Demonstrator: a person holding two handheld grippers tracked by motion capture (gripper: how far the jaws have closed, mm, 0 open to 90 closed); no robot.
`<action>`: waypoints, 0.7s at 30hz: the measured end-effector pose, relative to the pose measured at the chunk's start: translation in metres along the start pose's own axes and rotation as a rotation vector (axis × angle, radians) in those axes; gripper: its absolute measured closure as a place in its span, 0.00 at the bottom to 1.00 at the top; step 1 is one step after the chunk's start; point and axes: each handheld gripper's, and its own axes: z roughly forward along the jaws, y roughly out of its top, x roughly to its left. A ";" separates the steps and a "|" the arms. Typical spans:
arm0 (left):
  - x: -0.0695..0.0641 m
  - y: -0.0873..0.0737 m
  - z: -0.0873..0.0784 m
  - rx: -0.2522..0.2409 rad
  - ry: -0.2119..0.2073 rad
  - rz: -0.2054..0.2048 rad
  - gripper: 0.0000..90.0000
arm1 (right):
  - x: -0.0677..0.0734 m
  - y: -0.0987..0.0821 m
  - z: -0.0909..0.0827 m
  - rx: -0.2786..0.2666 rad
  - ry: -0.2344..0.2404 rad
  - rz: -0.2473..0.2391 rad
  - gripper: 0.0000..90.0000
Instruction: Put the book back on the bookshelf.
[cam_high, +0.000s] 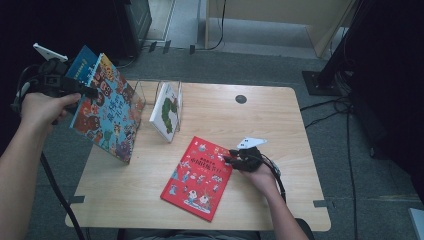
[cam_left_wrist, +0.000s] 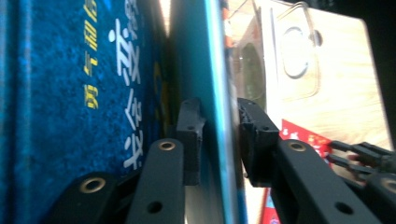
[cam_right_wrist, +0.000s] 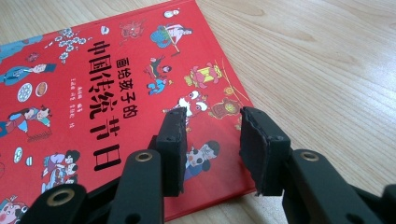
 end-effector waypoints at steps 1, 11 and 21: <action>-0.001 0.000 -0.001 0.005 -0.004 0.007 0.74 | 0.000 0.000 0.000 0.000 0.001 0.002 0.69; -0.008 -0.001 -0.038 -0.063 -0.017 0.022 0.64 | -0.002 -0.001 -0.002 0.002 -0.002 0.017 0.70; -0.026 -0.028 -0.020 -0.027 -0.113 0.091 0.70 | -0.004 -0.002 -0.006 0.004 0.020 0.059 0.80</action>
